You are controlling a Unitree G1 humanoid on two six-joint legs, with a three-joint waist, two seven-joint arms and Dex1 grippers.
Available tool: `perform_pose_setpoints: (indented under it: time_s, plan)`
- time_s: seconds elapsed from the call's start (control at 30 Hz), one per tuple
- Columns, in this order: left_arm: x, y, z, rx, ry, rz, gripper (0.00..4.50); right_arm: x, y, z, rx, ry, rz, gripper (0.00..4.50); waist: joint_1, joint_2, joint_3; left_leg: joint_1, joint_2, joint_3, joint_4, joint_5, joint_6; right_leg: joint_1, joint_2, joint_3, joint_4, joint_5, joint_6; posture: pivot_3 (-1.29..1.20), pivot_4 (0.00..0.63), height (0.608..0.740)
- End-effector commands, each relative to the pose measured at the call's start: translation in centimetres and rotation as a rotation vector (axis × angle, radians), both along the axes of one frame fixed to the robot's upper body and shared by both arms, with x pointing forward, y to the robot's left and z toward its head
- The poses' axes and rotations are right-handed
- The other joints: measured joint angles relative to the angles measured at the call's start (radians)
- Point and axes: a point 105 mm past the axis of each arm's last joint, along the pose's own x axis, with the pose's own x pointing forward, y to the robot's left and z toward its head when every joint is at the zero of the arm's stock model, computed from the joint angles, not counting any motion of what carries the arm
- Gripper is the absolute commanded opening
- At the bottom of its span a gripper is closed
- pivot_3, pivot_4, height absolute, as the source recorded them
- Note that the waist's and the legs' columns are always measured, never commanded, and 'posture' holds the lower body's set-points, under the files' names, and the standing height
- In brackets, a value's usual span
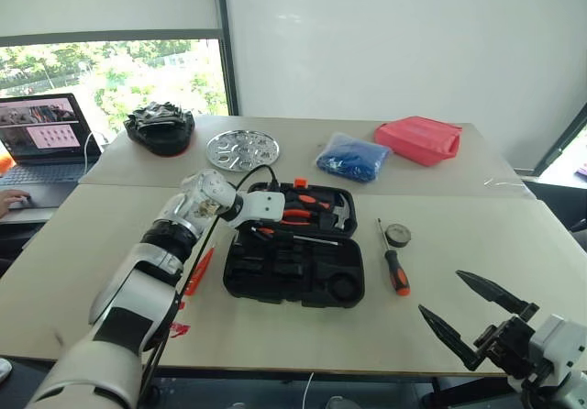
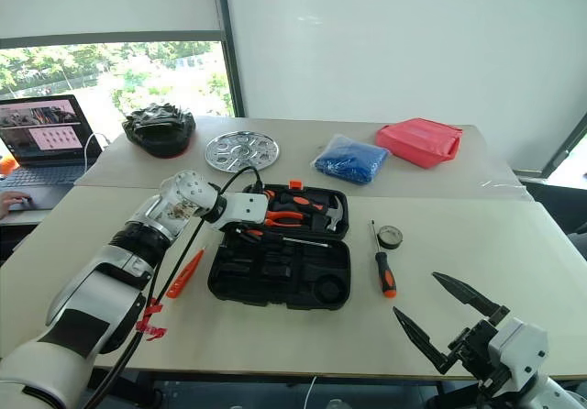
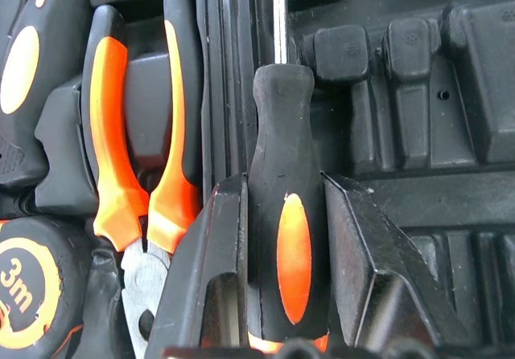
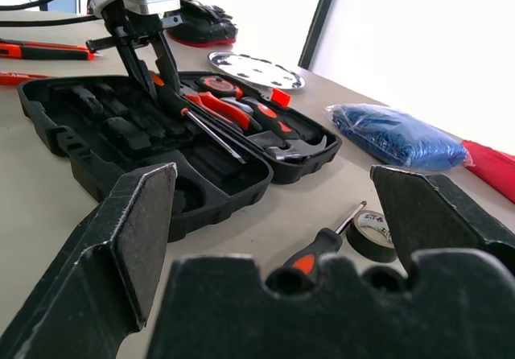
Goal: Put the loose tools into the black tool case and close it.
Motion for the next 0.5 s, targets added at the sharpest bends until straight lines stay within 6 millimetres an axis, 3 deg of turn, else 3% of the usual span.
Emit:
perform_pose_setpoints:
  time_s: [0.03,0.3,0.5]
  plan:
    - [-0.5,0.3,0.6,-0.037,0.016,0.007,0.86,-0.3,0.2,0.7,-0.008,-0.049,-0.002,4.50,0.000,0.000,0.000,0.000,0.000,0.000,0.000,0.000,0.000,0.000,0.000,0.000,0.000,0.000,0.000,0.00,0.150,0.740]
    - [-1.0,1.5,-0.3,0.001,0.034,0.057,0.86,-0.1,0.6,0.4,-0.009,-0.039,0.006,4.50,0.006,0.000,0.000,0.000,0.000,0.000,0.000,0.000,0.000,0.000,0.000,0.000,0.000,0.000,0.000,0.00,0.150,0.740]
    - [-0.4,0.8,-0.2,-0.060,0.031,0.107,0.86,0.0,0.9,0.7,-0.007,-0.040,0.016,4.50,0.013,0.000,0.000,0.000,0.000,0.000,0.000,0.000,0.000,0.000,0.000,0.000,0.000,0.000,0.000,0.00,0.150,0.740]
